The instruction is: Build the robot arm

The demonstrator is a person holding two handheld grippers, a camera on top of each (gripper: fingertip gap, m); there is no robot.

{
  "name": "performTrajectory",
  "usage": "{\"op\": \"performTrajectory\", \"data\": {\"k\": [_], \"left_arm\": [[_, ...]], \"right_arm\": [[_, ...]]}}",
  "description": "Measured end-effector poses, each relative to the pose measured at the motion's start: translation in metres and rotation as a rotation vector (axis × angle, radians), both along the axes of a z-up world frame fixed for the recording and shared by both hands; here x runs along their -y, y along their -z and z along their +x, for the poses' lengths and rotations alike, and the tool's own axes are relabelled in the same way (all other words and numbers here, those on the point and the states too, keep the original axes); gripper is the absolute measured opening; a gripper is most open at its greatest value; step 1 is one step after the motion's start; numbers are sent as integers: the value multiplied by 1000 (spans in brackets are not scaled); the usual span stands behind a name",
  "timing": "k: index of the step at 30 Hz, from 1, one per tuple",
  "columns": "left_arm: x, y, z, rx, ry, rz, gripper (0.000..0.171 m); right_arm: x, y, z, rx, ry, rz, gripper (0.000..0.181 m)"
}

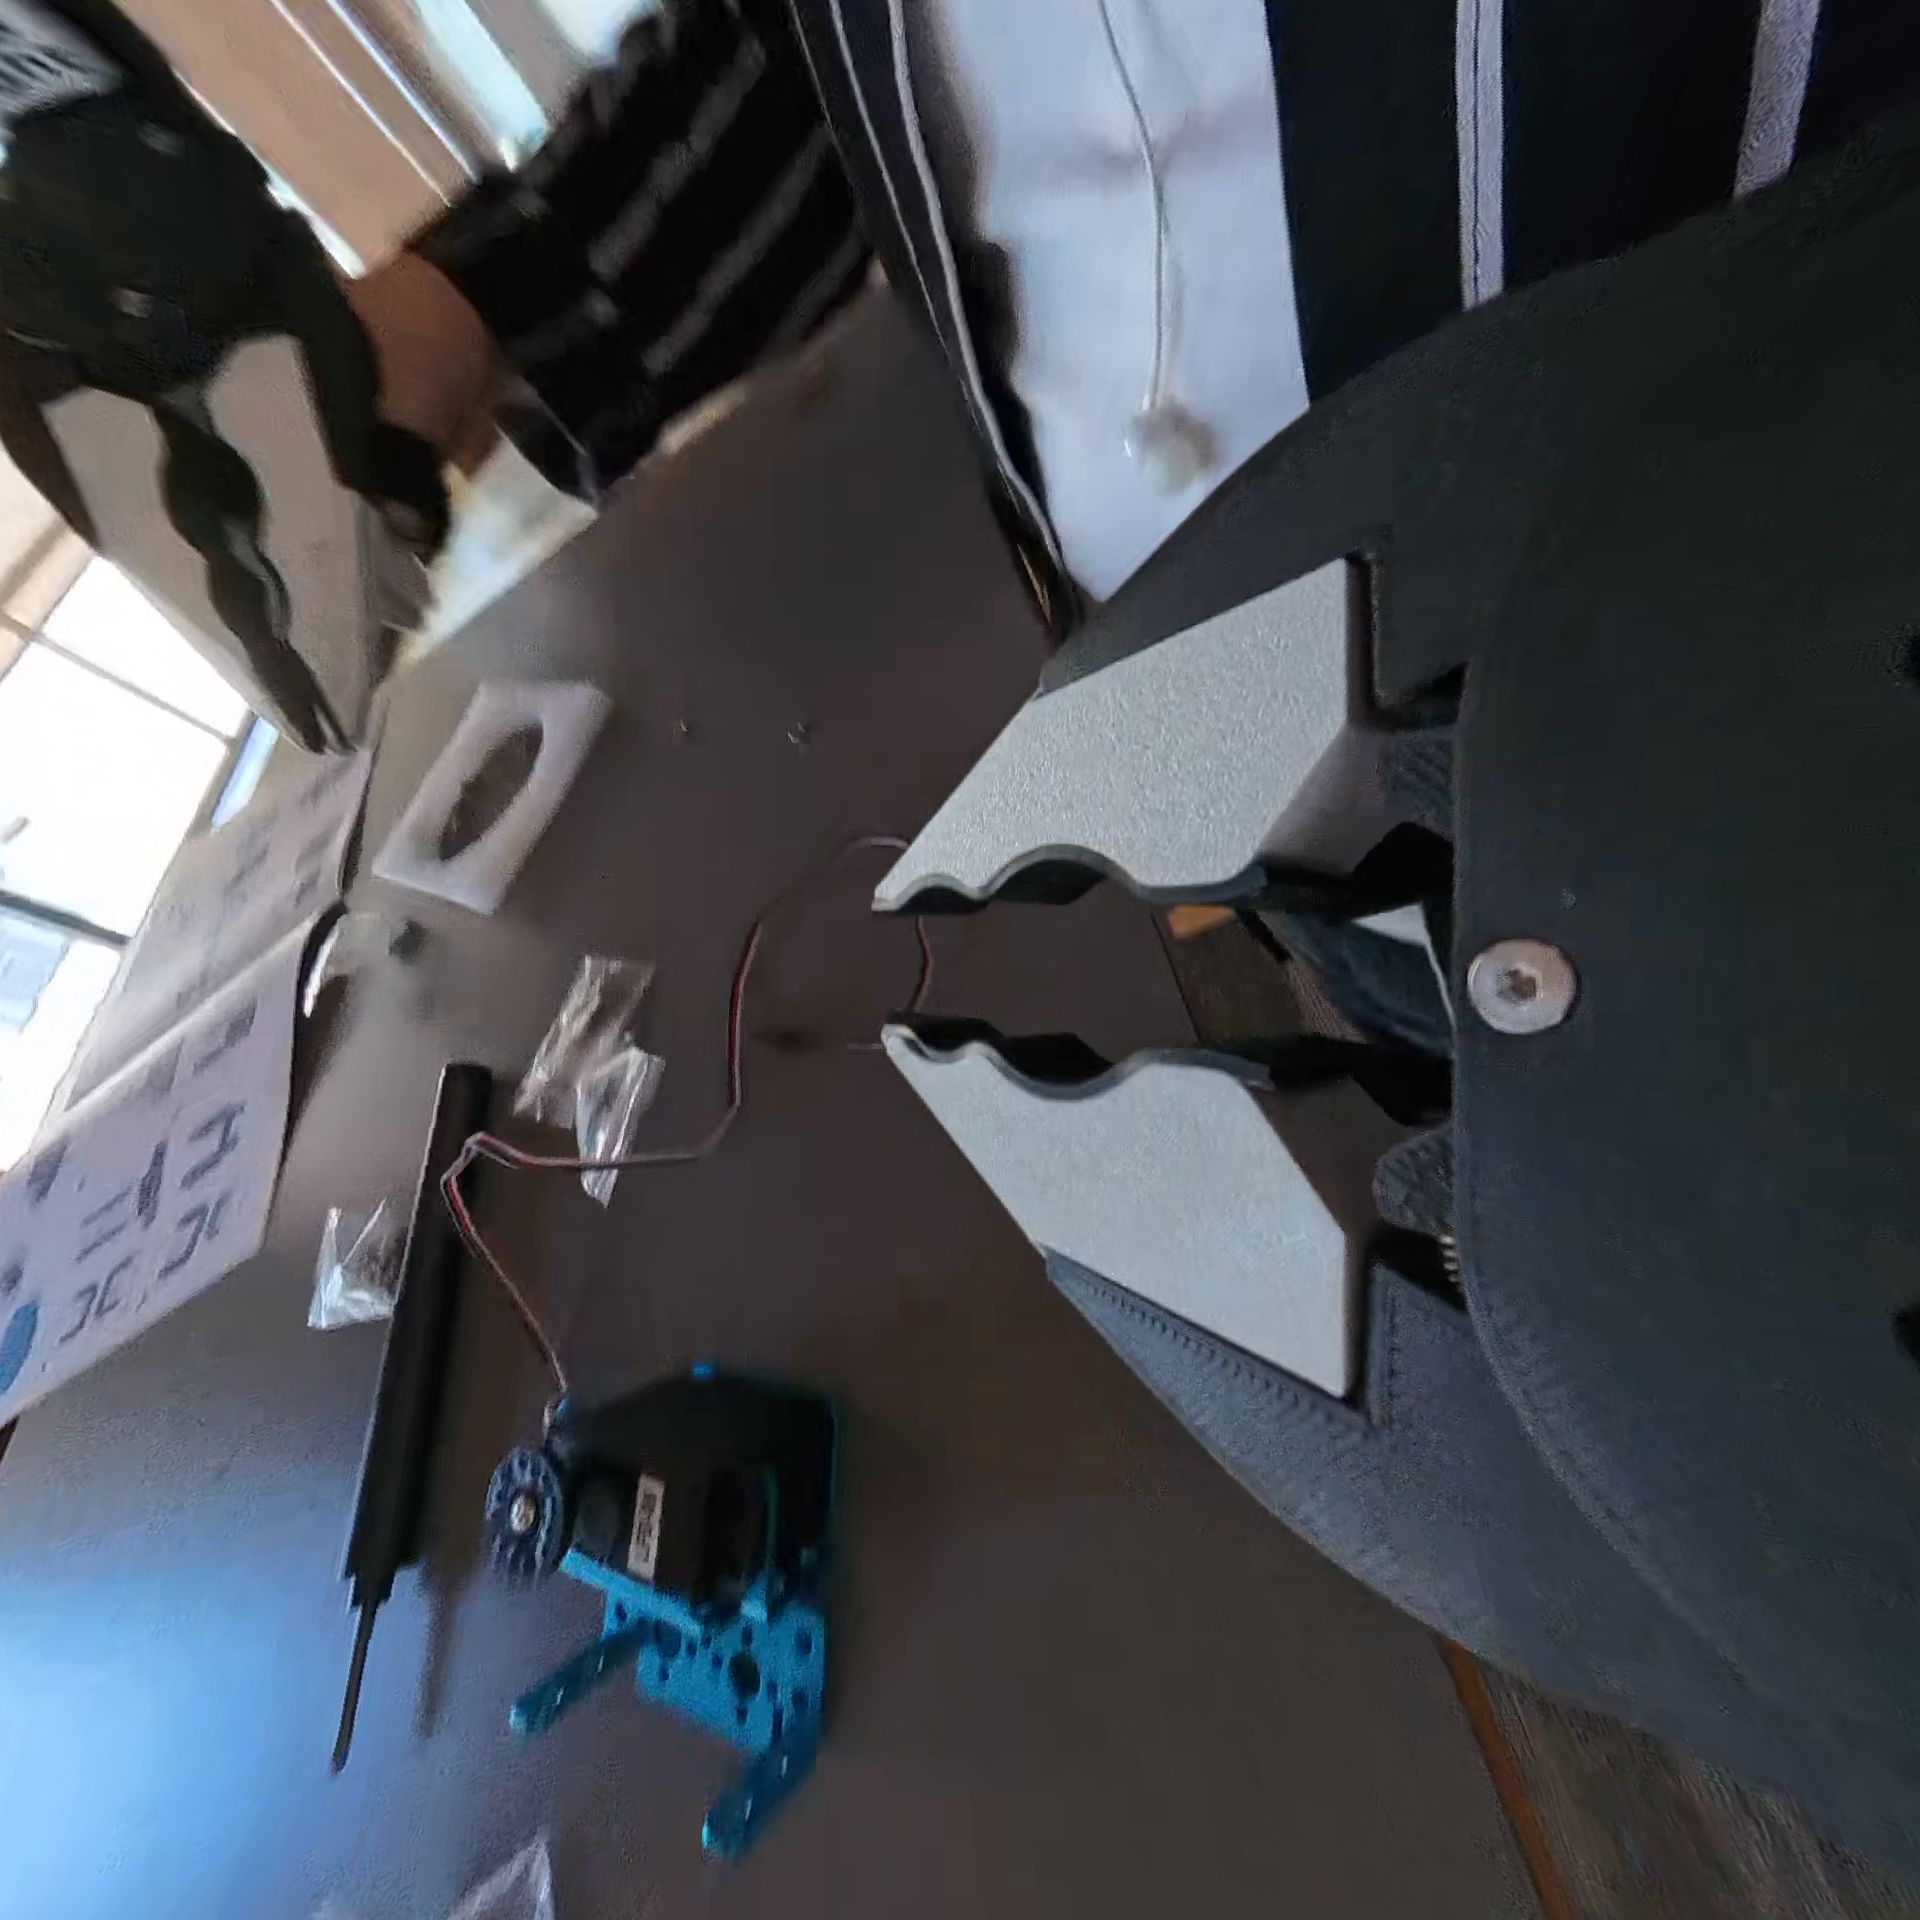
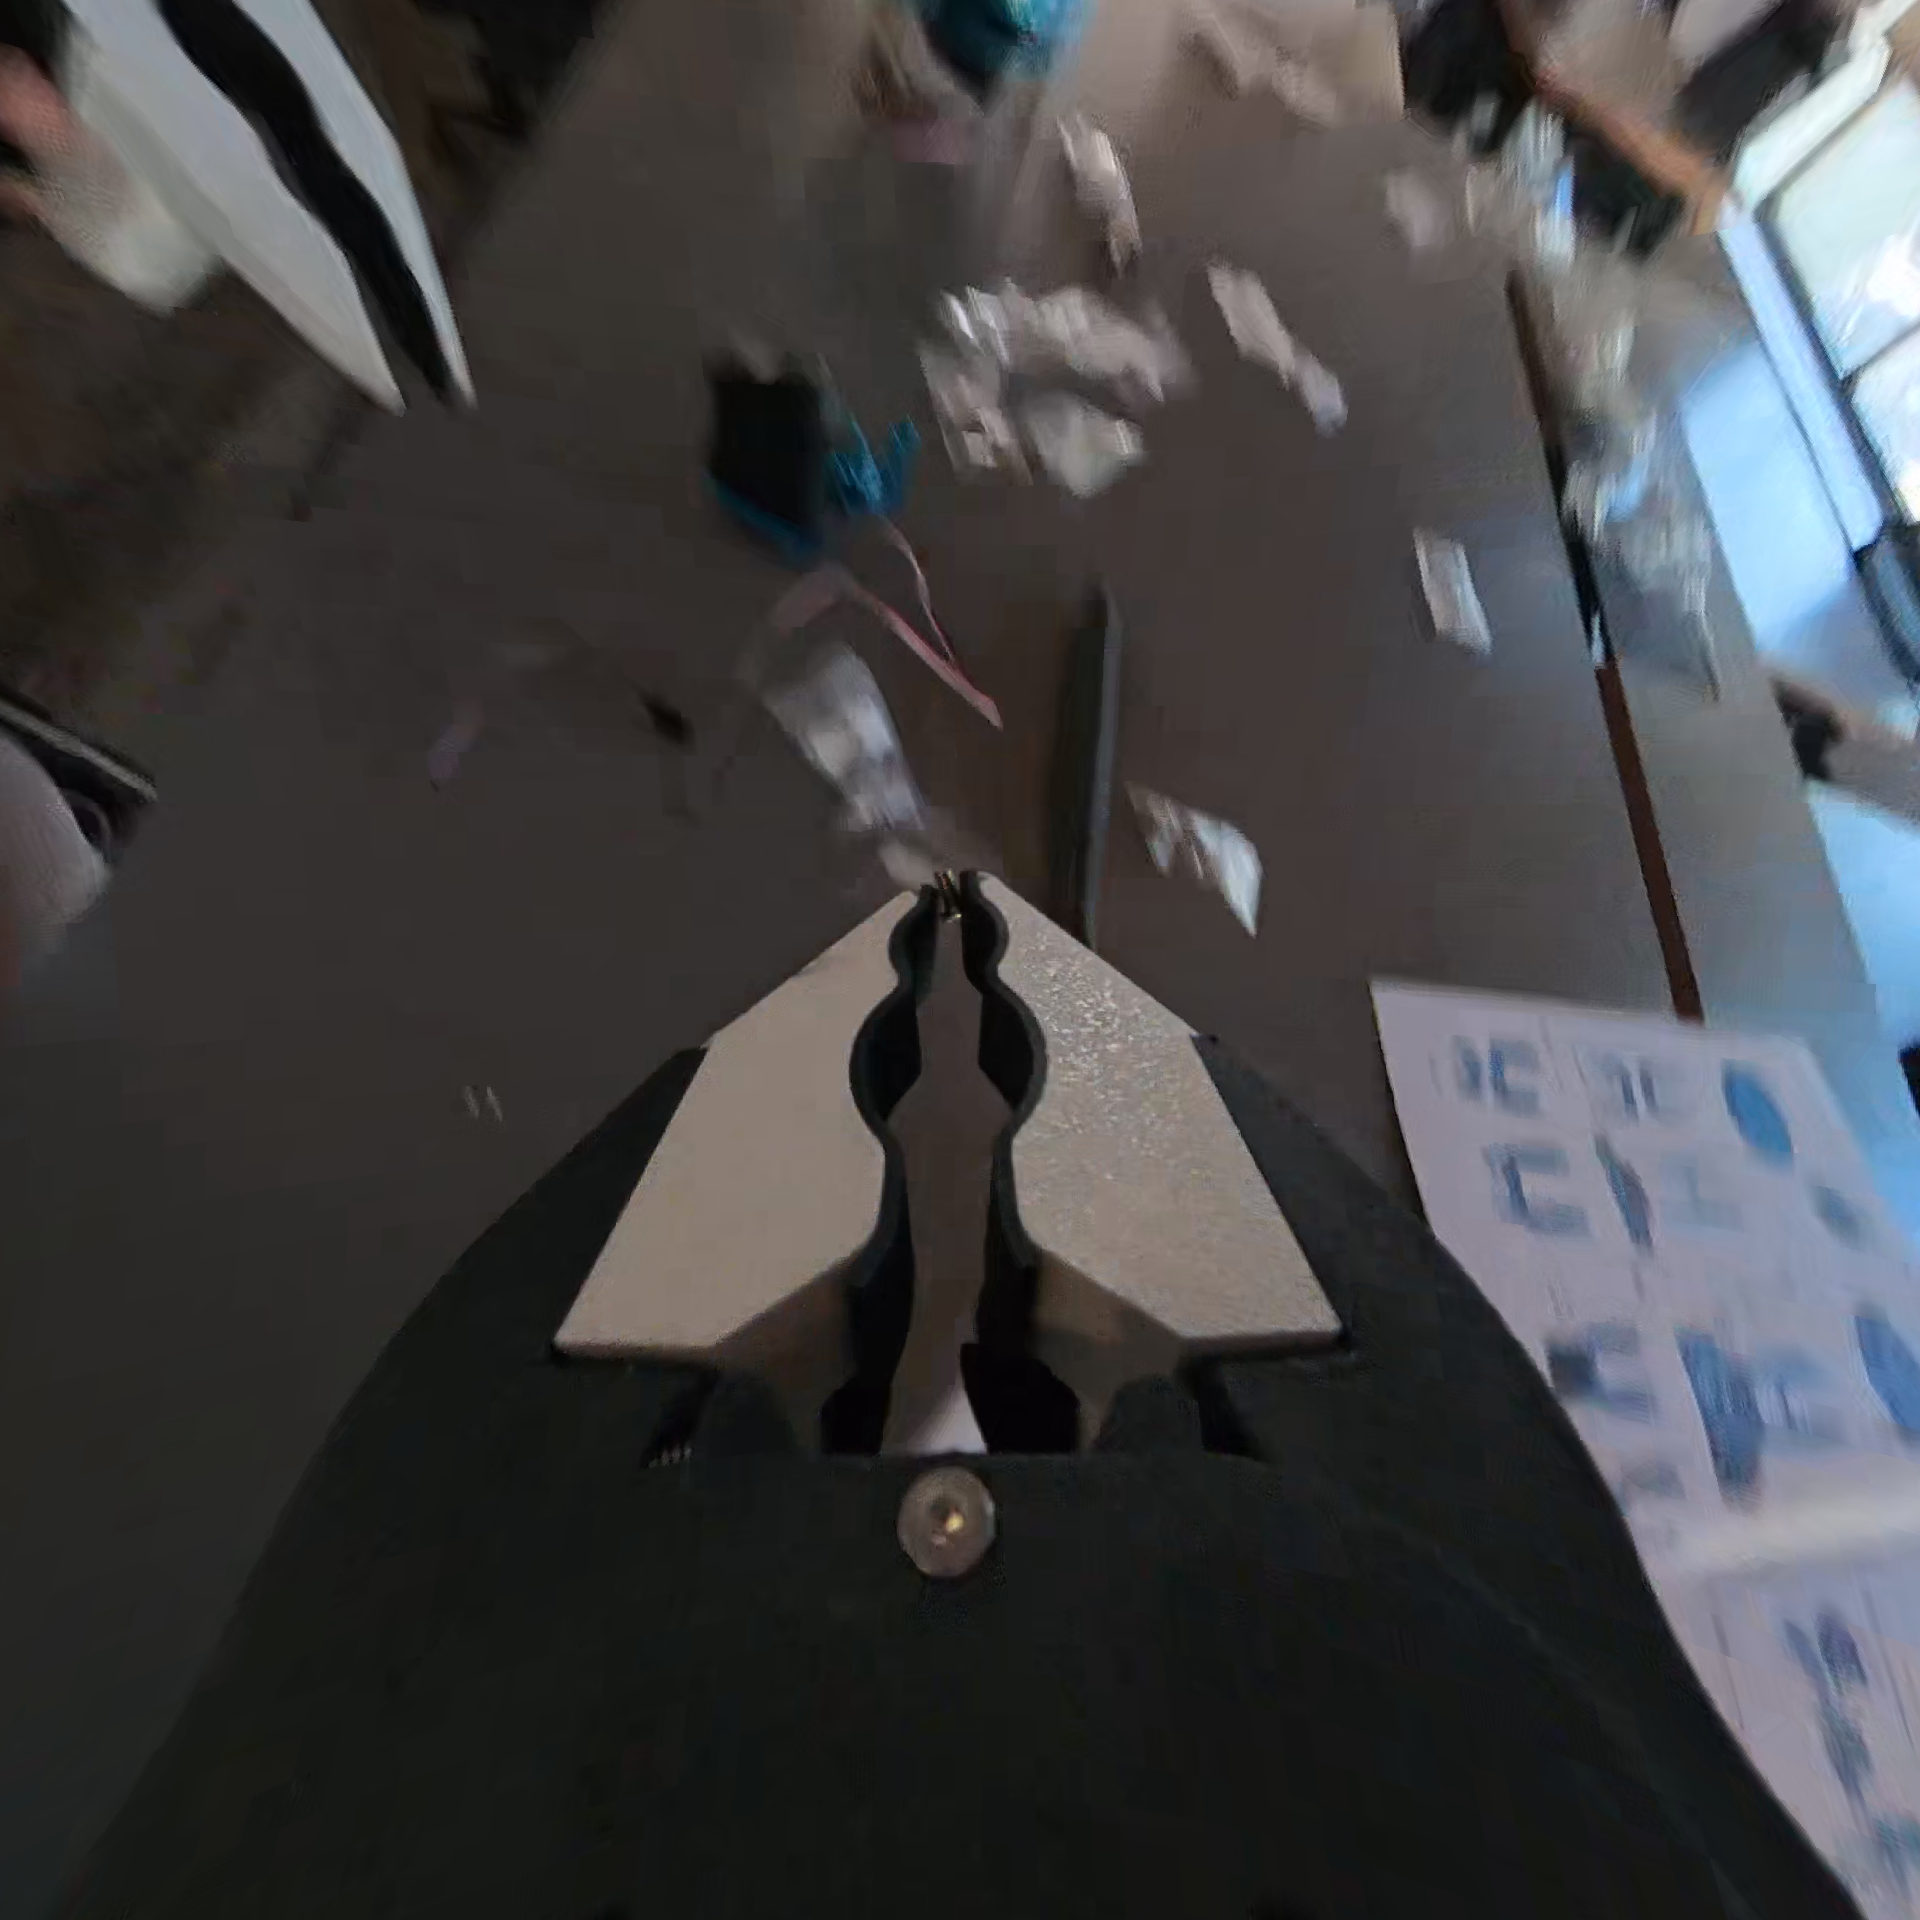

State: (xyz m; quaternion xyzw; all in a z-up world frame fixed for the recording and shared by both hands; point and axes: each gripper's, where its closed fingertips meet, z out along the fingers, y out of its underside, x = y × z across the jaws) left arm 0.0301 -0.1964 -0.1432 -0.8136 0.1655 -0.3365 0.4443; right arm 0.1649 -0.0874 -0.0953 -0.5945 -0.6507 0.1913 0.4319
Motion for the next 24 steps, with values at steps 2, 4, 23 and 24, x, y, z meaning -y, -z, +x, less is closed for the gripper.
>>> {"op": "performTrajectory", "data": {"k": [2, 4, 23, 24], "left_arm": [[-2, -8, 3, 100, 8, -4, 18], [-7, -24, 1, 226, 5, 4, 17], [-24, -47, -62, 577, 207, -107, 2], [-26, -45, -68, 570, 226, -116, 1]], "right_arm": [[30, -6, -47, -67, -77, 29, 3], [59, -10, -85, -136, -159, 3, 2], [85, 6, -204, -26, -123, 110, 3], [84, 7, -210, -20, -101, 115, 3]]}}
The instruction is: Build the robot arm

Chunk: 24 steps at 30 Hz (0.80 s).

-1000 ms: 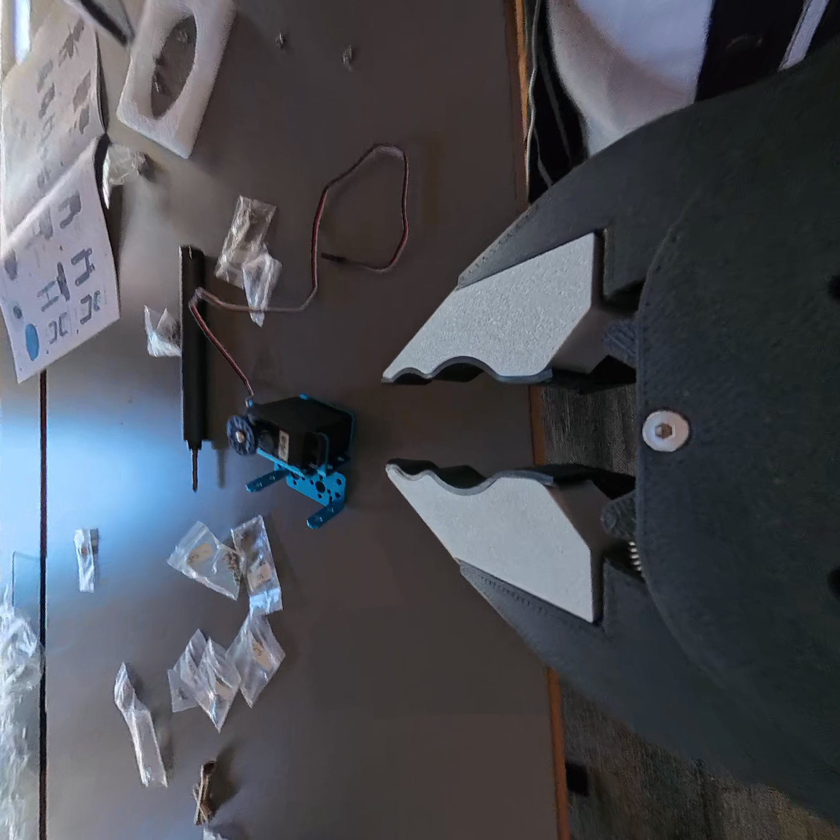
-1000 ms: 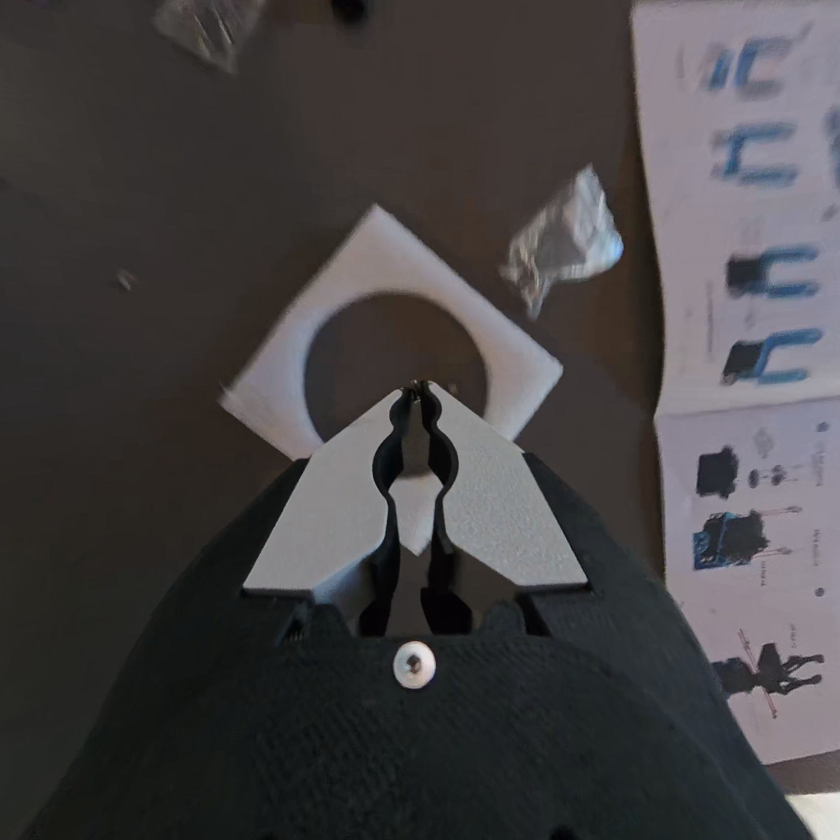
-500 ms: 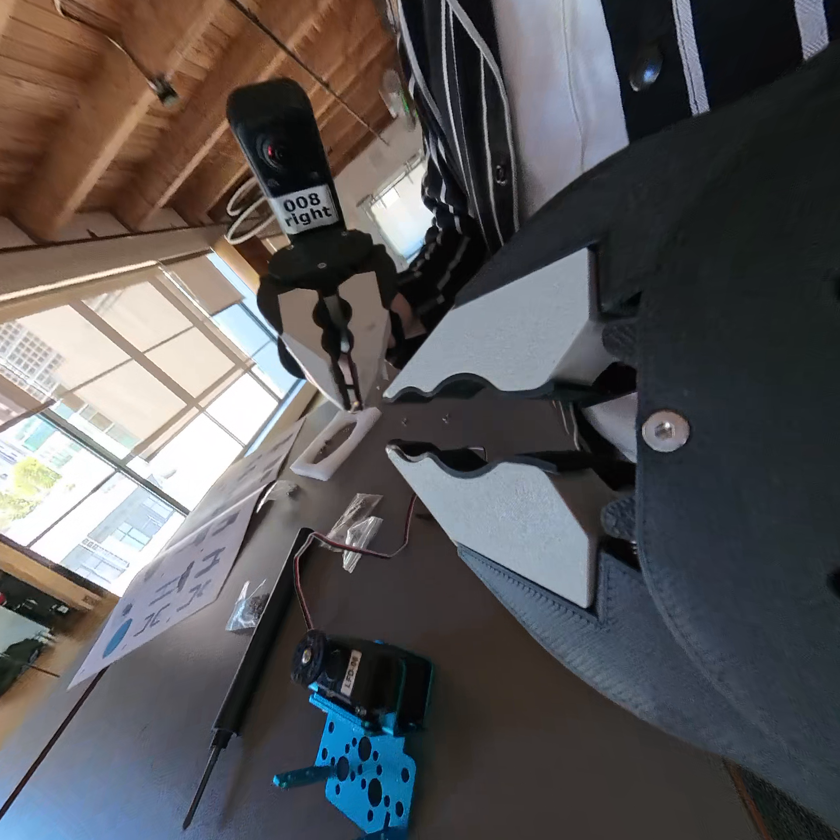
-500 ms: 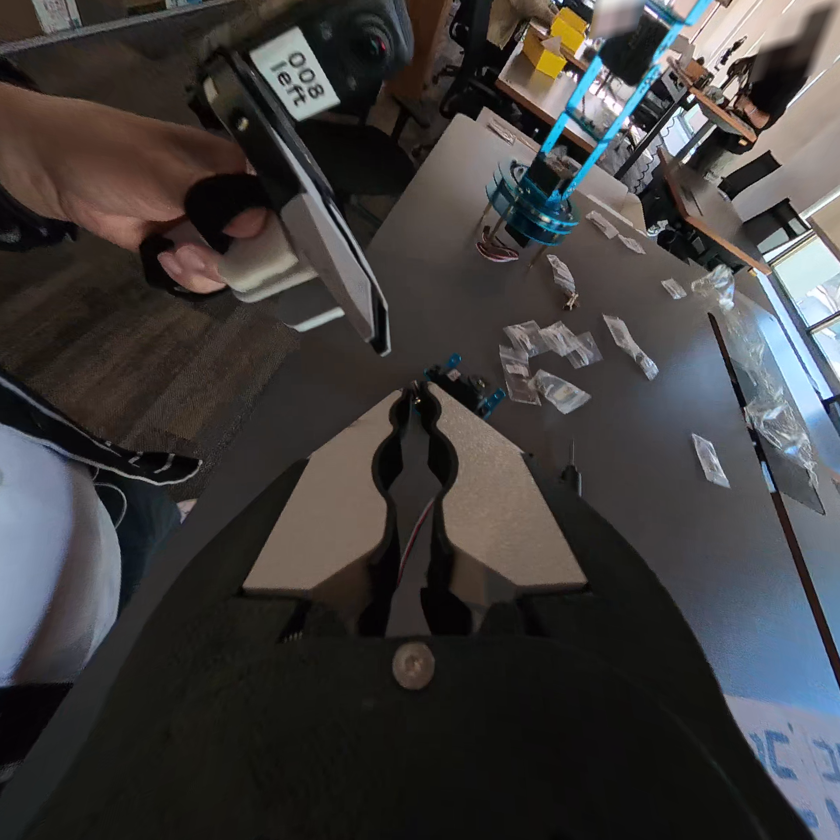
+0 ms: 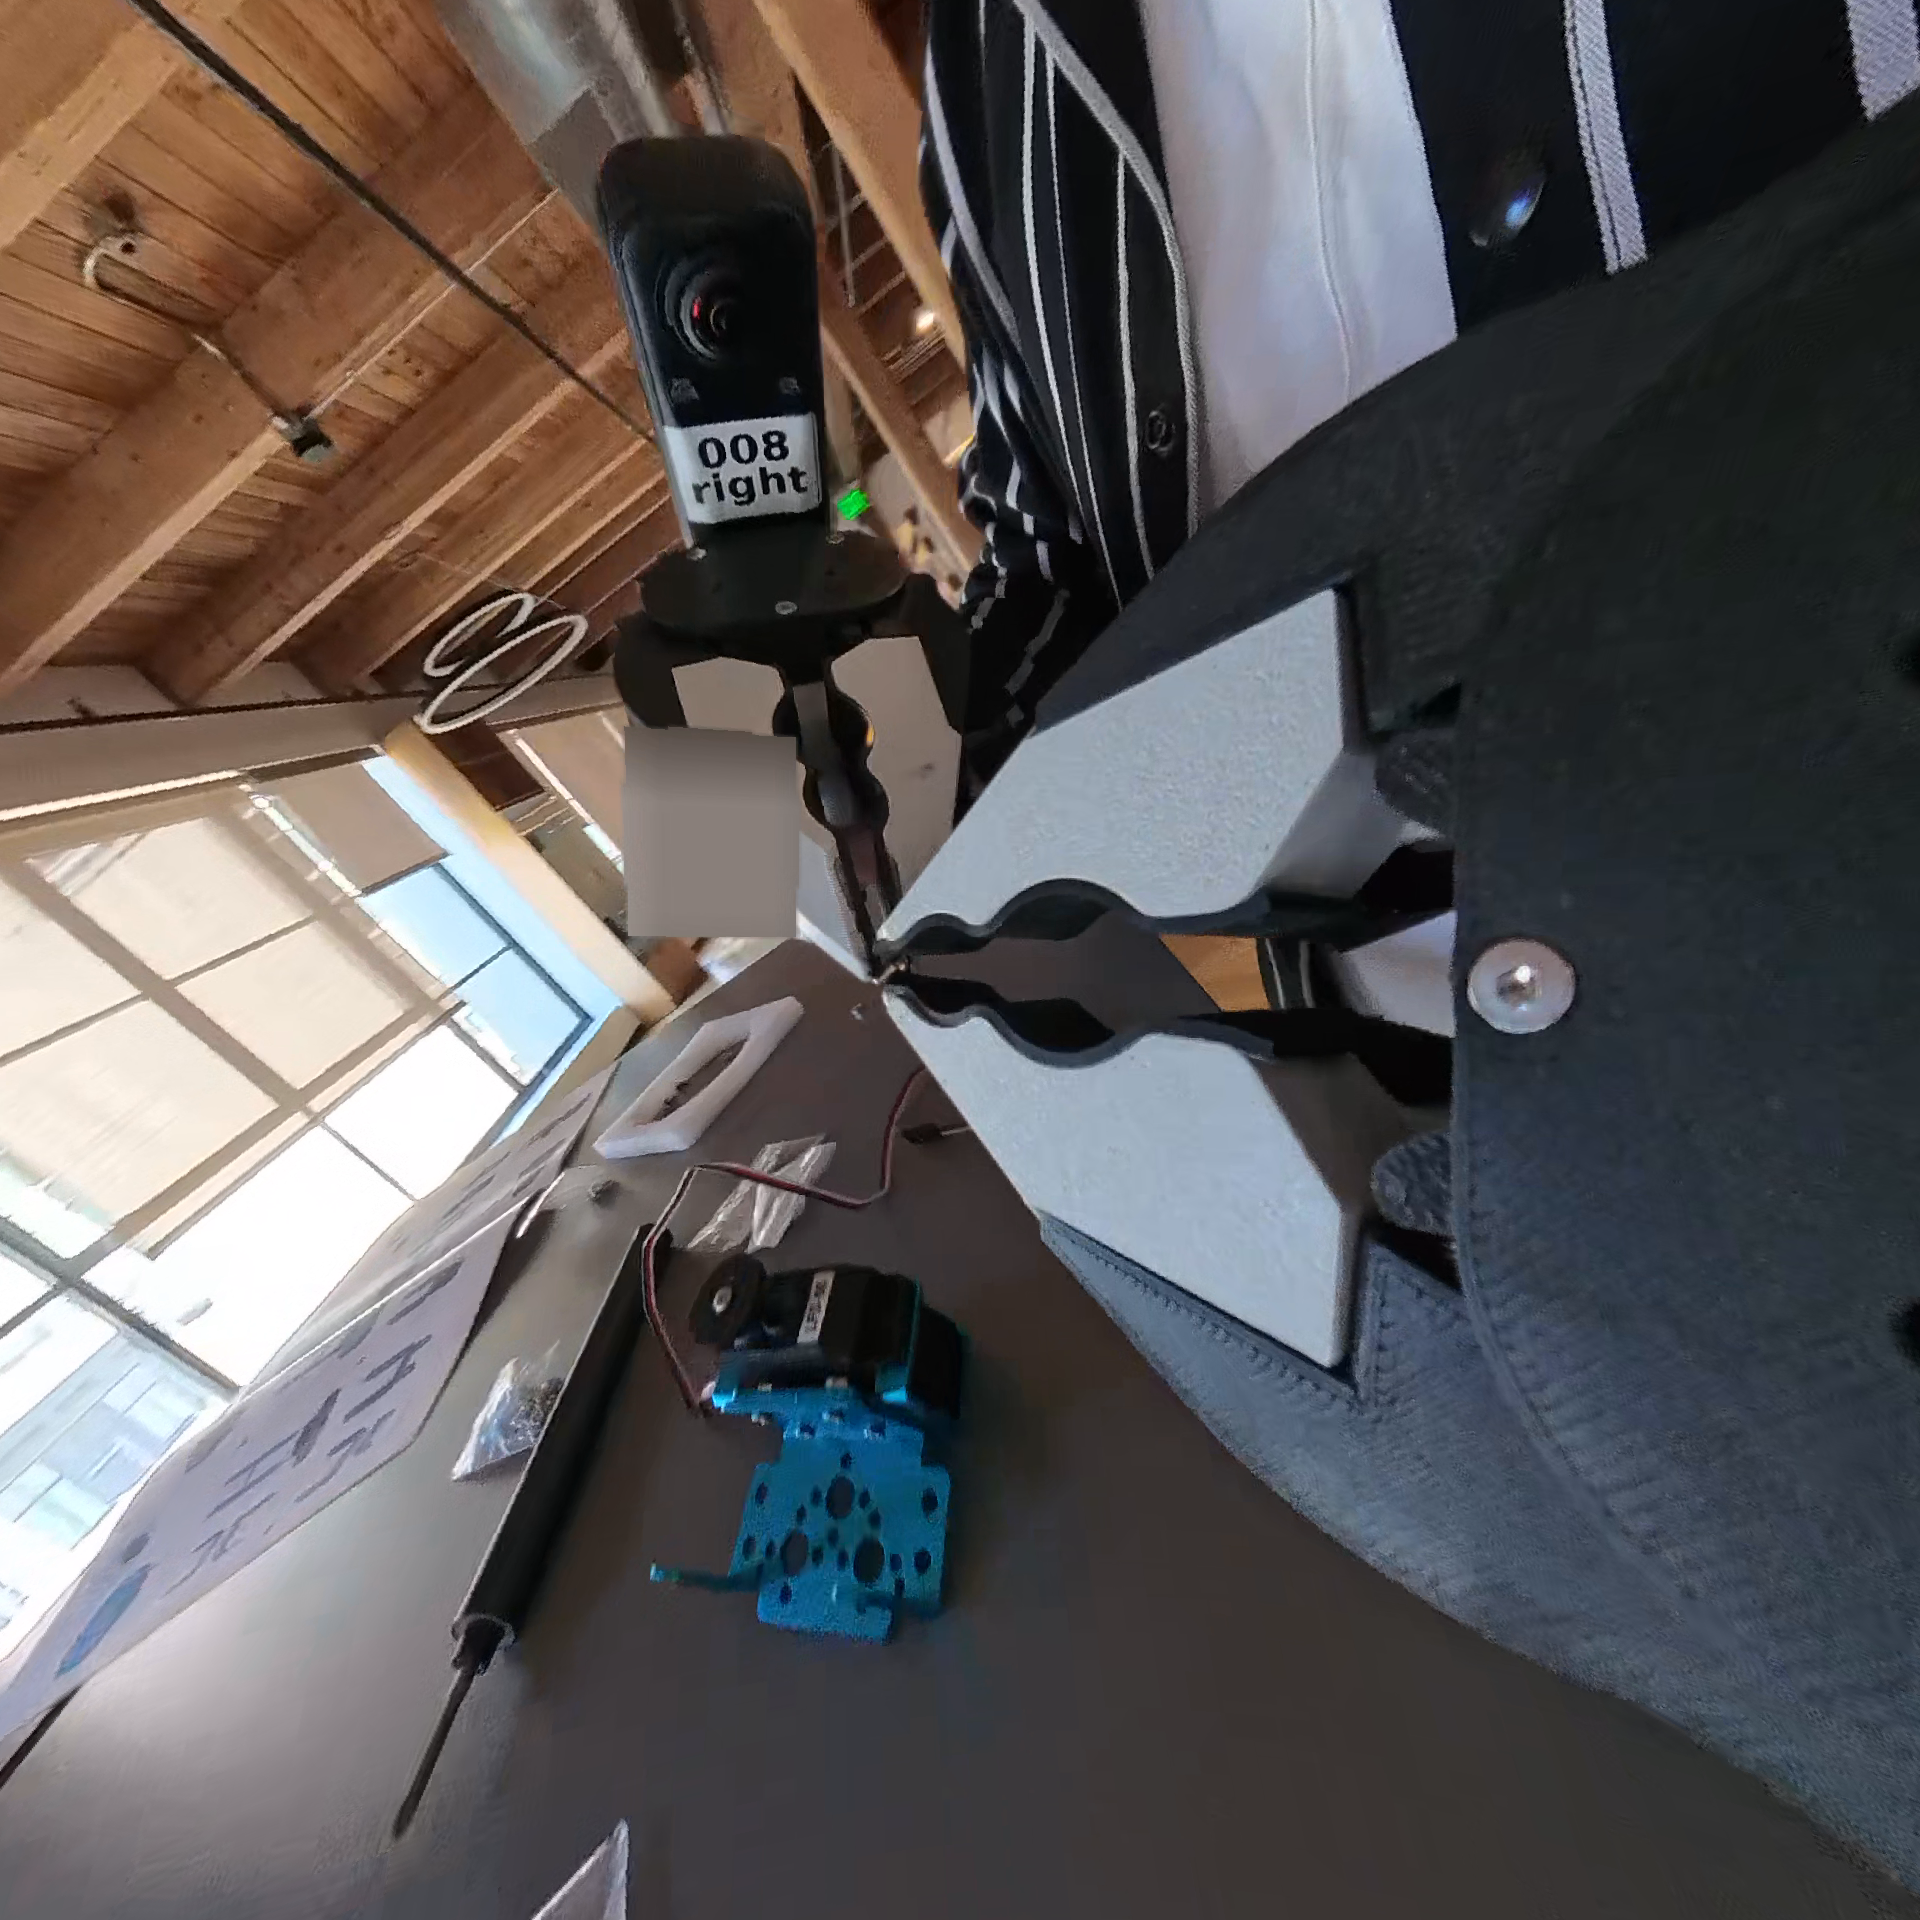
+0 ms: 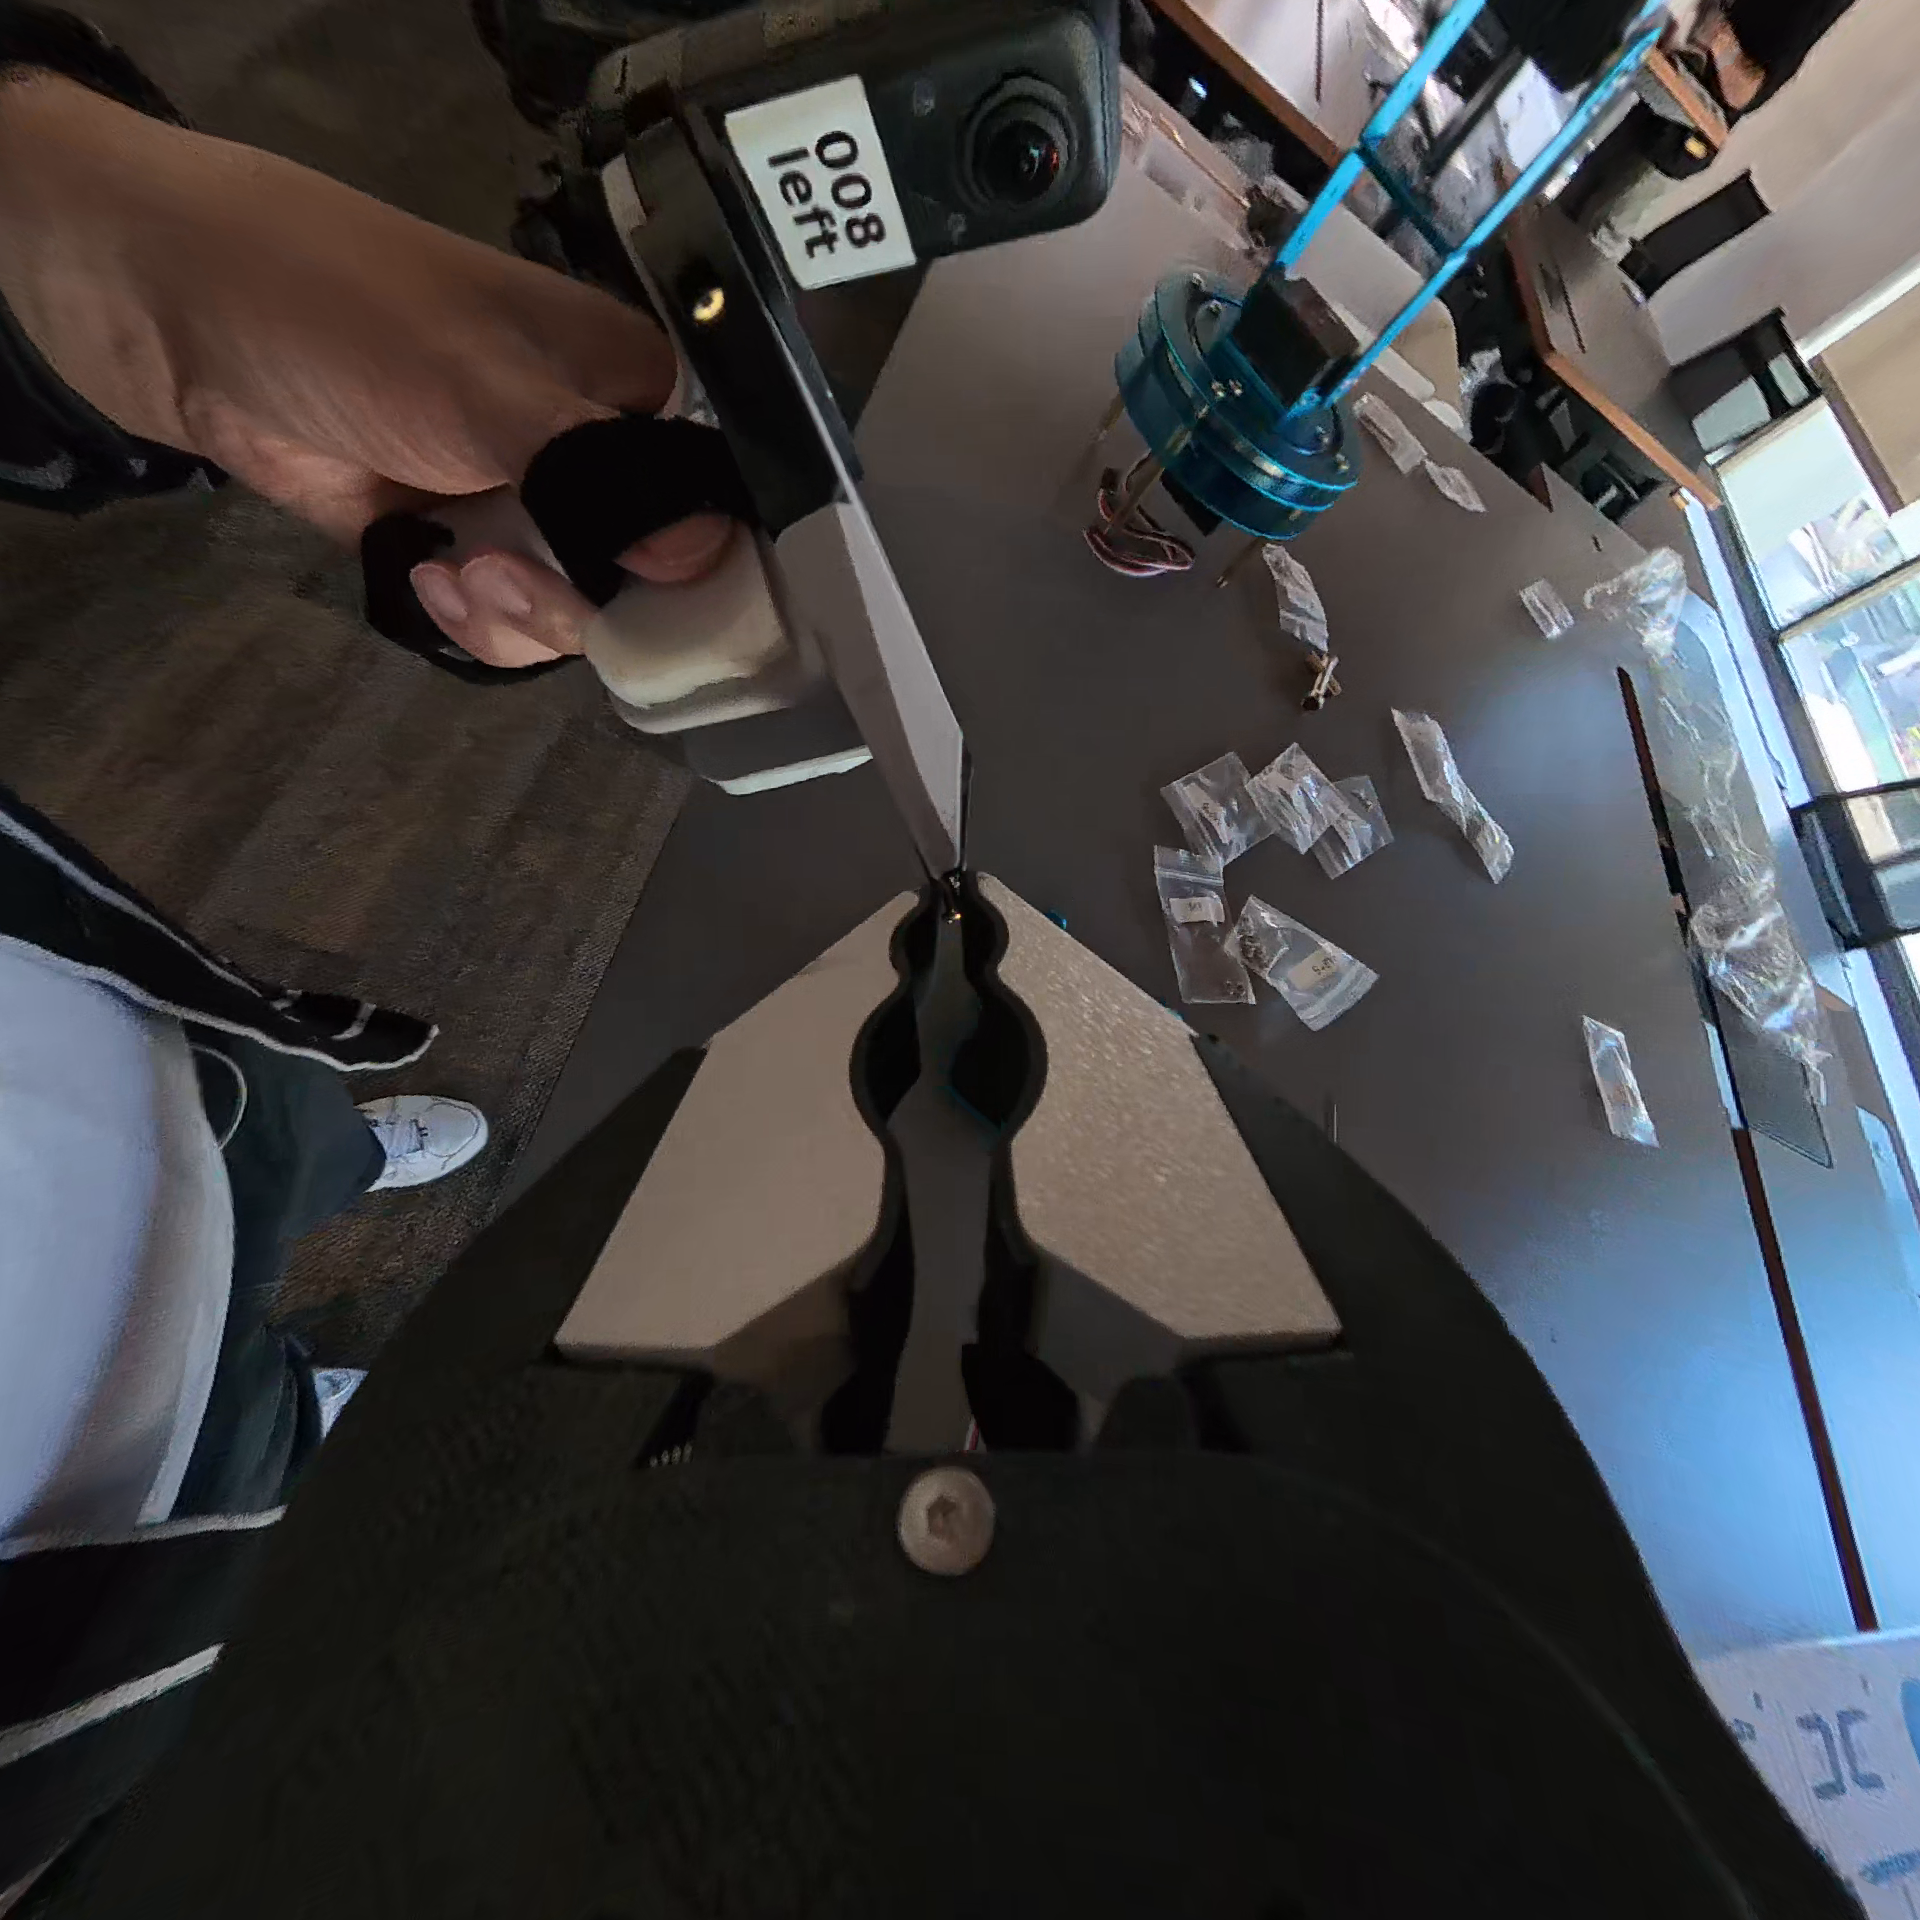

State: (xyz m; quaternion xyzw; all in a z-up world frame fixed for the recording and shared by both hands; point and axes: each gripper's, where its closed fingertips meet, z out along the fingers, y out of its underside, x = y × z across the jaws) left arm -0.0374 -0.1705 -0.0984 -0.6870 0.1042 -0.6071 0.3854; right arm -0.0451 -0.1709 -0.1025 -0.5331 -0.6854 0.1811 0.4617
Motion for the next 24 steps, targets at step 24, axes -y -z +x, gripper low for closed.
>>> {"op": "performTrajectory", "data": {"k": [24], "left_arm": [[-10, -7, -63, 180, 297, 27, 0]], "right_arm": [[-18, -9, -45, -475, 365, -571, 25]]}}
